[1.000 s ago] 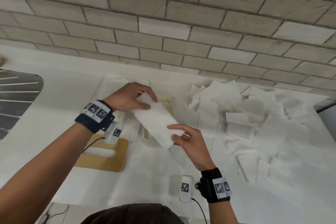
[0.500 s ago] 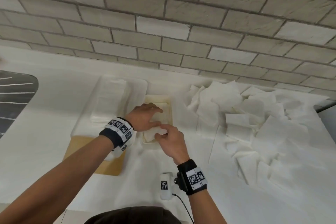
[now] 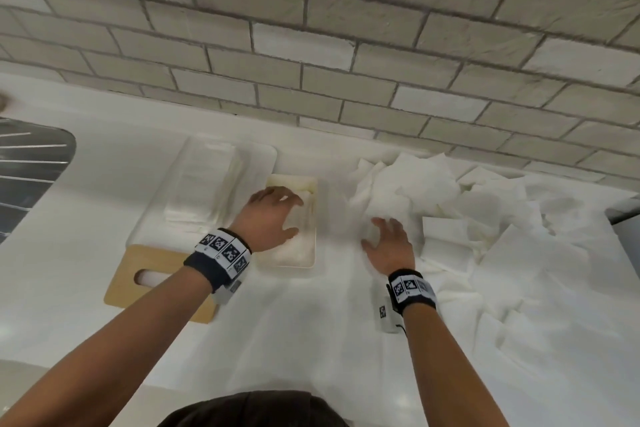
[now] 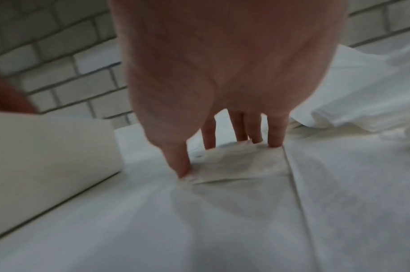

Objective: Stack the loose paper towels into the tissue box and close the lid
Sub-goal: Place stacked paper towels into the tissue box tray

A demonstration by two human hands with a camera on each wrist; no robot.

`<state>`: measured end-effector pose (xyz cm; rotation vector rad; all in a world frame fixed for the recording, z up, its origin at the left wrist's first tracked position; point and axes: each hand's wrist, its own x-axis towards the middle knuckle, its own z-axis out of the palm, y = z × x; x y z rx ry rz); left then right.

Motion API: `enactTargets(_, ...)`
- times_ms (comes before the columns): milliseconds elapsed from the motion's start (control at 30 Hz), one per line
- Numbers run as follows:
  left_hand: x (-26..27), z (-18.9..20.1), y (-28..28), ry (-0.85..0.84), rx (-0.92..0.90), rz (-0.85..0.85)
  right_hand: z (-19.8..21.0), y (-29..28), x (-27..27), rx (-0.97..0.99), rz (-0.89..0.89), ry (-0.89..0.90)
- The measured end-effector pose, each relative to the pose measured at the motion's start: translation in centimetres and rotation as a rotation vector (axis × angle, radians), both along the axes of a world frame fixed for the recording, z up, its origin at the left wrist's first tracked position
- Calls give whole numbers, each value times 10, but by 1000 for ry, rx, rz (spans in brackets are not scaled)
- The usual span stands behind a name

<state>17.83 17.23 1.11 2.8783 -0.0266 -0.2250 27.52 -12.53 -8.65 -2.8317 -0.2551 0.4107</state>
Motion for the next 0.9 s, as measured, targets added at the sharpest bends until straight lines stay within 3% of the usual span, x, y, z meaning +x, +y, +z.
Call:
enactTargets(67,-6,12,-14,-121,-119,22,-4,-3,-10,-48,62,-125)
enactTargets(167,-16,25,-37,-237,-245,34,7,-9,-23,98,8,-165)
enactTargets(267,-19,23,-55,-219,-349,29,40,-20,-31,529,-204,-63)
enactTargets(367,-13,23,-71,-156,-436,73,88,-25,-46,1171,-393,262)
enactTargets(433,-8,35,-84,-105,-532,129,116,-28,-55,1490,-404,467)
enactTargets(500,-5,55,-96,-18,-692,188,135,-27,-63,1639,-343,606)
enactTargets(633,4,72,-108,26,-1023,248,145,-19,-77,1710,-301,719)
enactTargets(733,8,71,-99,-123,-977,228,145,-9,-83,1715,-396,739)
enactTargets(800,8,74,-88,-187,-952,230,144,-3,-86,1630,-451,633)
enactTargets(900,5,78,-68,-264,-943,311,139,9,-91,1355,-402,346)
